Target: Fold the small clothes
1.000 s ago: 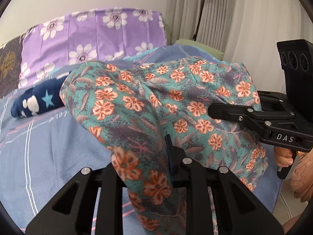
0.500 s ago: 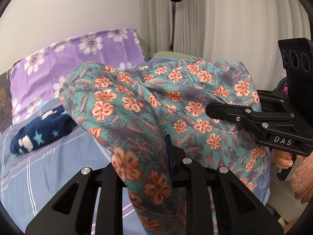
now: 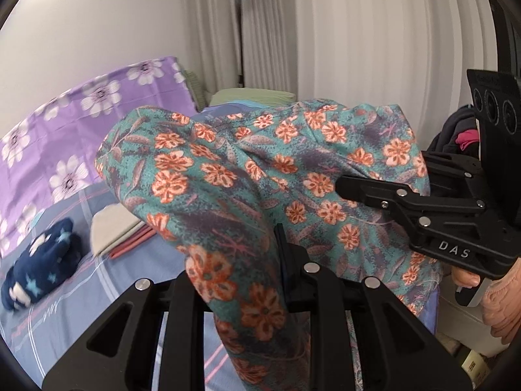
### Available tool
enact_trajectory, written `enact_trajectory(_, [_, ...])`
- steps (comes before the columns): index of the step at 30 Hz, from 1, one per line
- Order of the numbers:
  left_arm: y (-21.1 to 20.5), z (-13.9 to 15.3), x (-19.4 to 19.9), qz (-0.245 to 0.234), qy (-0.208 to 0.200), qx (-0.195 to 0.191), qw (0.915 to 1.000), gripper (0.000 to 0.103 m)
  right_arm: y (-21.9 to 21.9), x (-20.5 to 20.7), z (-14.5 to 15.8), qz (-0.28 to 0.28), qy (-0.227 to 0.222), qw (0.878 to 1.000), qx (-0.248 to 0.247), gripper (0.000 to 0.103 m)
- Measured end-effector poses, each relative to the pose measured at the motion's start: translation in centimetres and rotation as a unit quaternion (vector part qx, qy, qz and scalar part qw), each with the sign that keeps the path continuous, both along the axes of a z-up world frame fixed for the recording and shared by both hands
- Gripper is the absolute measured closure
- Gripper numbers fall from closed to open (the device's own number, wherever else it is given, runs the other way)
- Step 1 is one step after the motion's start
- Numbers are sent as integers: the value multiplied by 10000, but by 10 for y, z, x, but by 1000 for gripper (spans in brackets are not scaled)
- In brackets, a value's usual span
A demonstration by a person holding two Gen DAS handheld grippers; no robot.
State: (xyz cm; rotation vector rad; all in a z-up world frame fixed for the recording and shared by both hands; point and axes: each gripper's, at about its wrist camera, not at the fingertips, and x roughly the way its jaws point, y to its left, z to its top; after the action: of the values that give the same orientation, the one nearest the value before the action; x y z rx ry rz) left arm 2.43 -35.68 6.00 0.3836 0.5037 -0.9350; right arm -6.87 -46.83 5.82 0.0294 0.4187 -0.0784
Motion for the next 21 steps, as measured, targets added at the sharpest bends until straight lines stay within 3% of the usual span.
enact_trajectory(10, [-118,11,43,-525,-107,90,9985,81,-89,38,9,-758,153,9969,-126,80])
enact_trajectory(16, [-185,28,87,-571,-32,-44,9984,81,-153,78,29,-1201,122,9925,-168,80])
enact_trajectory(21, [-217,30,124,-459,-174,49,9988,81,-196,119,33,-1475,204,9887,-161,80])
